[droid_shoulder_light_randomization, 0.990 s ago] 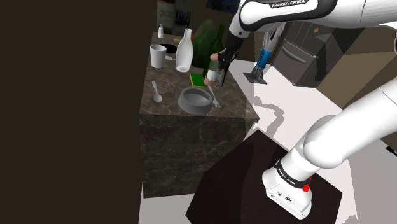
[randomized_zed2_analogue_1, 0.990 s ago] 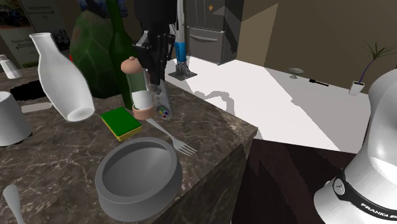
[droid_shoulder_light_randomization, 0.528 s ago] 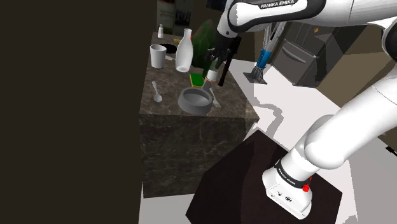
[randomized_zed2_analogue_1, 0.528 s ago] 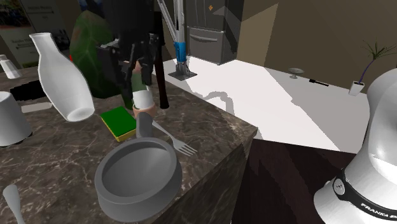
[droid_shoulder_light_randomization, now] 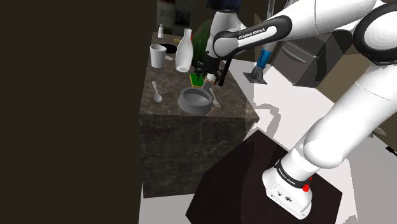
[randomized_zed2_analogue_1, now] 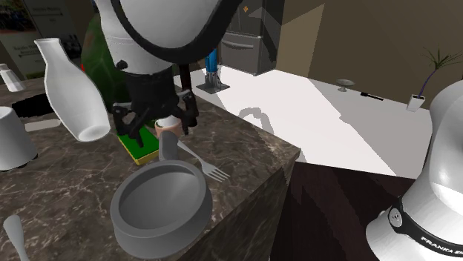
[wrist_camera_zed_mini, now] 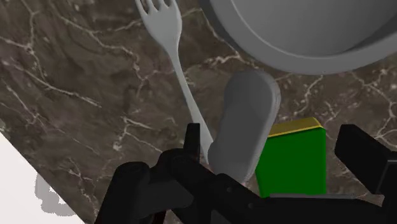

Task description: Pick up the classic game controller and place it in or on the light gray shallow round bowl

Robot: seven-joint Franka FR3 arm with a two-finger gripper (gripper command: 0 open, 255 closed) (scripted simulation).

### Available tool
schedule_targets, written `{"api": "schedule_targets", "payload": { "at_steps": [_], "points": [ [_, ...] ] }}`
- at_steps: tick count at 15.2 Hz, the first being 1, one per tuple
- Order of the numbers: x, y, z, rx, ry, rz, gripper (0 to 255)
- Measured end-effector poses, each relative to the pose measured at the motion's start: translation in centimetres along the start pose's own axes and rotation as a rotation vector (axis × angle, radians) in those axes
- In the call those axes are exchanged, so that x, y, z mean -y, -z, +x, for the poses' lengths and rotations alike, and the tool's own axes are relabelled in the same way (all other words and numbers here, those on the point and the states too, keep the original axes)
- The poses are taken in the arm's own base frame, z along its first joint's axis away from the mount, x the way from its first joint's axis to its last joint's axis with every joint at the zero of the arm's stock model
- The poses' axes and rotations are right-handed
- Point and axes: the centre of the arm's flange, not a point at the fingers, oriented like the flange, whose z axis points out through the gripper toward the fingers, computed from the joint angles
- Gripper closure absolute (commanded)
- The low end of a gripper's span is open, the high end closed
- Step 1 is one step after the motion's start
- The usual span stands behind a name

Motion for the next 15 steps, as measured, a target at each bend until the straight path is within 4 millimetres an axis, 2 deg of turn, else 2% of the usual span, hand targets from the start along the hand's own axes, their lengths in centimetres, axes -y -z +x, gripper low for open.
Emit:
{"api": "schedule_targets", "payload": {
  "at_steps": [1, 3, 8, 15],
  "points": [
    [0.0, -0.8, 0.1, -0.003, -0.097, -0.015, 0],
    [0.3, -2.4, 0.3, -0.007, -0.181, -0.026, 0],
    [0.2, -5.6, 0.3, -0.009, -0.21, -0.03, 0],
    [0.1, -6.4, 0.2, -0.009, -0.211, -0.029, 0]
  ]
}}
